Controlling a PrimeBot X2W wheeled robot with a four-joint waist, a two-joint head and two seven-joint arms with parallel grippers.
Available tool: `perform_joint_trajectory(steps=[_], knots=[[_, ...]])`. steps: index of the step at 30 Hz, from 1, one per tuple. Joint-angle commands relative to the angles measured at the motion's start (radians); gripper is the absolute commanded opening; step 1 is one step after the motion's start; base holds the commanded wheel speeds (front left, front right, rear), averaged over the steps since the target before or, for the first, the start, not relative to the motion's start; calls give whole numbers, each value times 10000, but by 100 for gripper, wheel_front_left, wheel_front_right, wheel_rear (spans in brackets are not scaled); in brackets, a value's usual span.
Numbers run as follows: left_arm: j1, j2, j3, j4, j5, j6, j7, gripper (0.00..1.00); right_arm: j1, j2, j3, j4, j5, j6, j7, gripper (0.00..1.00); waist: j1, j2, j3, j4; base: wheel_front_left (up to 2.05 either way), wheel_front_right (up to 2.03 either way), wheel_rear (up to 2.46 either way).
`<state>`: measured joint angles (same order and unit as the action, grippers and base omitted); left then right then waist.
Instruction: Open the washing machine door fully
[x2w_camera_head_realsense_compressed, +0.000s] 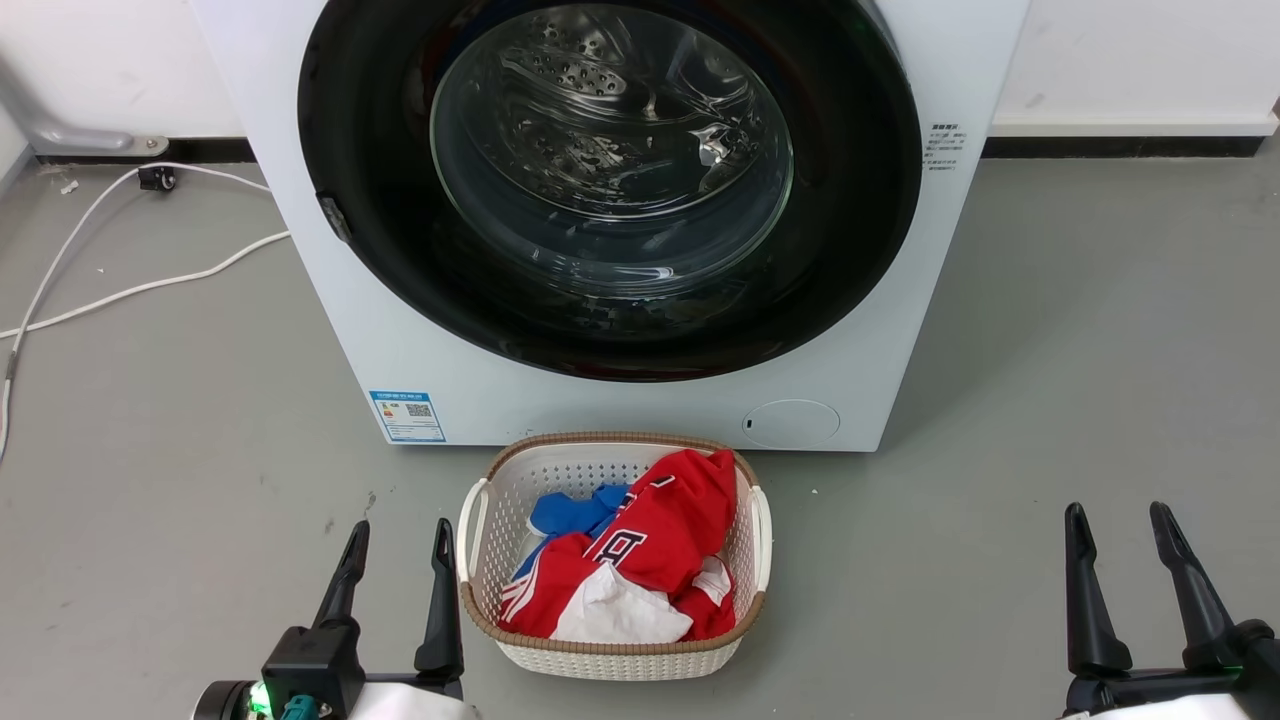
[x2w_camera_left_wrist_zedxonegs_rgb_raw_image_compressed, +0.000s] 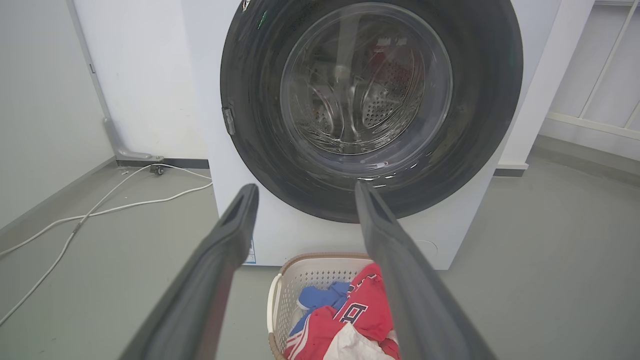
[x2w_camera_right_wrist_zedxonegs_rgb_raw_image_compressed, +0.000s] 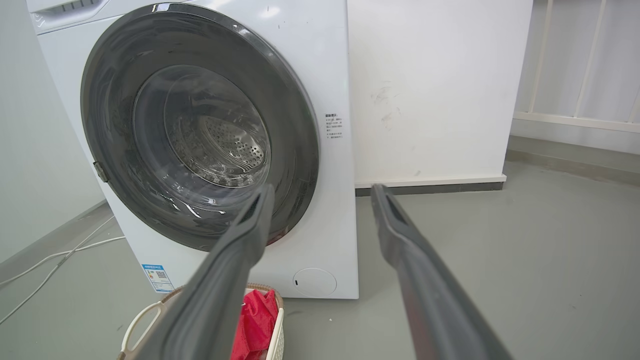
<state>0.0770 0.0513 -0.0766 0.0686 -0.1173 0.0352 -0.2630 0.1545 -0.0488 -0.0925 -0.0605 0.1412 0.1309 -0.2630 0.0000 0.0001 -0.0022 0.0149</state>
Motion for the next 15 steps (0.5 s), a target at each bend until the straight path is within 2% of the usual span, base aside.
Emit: perform_joint_trajectory(steps=[1,4,5,6,7,11,15], knots=[[56,-11,5,26,-19,14,-28,100,73,-26,12,12,40,-3,-28,100,0,-1,2,3,0,0,0],[51,-11,-5,41,-22,44,-28,100,71,-26,22,4,73,-3,-28,100,0,-1,2,10,0,0,0],[53,-12,-6,45,-21,57,-28,100,70,-26,32,4,78,-3,-28,66,0,-1,1,12,0,0,0],[55,-12,-10,48,-20,59,-28,100,60,-26,33,-9,79,-3,-28,10,0,-1,0,13,0,0,0],[58,-12,-11,49,-19,70,-28,100,55,-26,51,-25,69,-1,-28,0,0,-1,0,14,0,0,0],[71,-11,9,47,-26,94,-28,100,8,-26,85,-94,299,-3,-28,0,0,-1,0,4,0,0,0],[96,-11,22,27,-57,98,-28,100,-123,-26,-21,17,2371,-3,-26,0,0,-1,-5,-25,0,0,0]])
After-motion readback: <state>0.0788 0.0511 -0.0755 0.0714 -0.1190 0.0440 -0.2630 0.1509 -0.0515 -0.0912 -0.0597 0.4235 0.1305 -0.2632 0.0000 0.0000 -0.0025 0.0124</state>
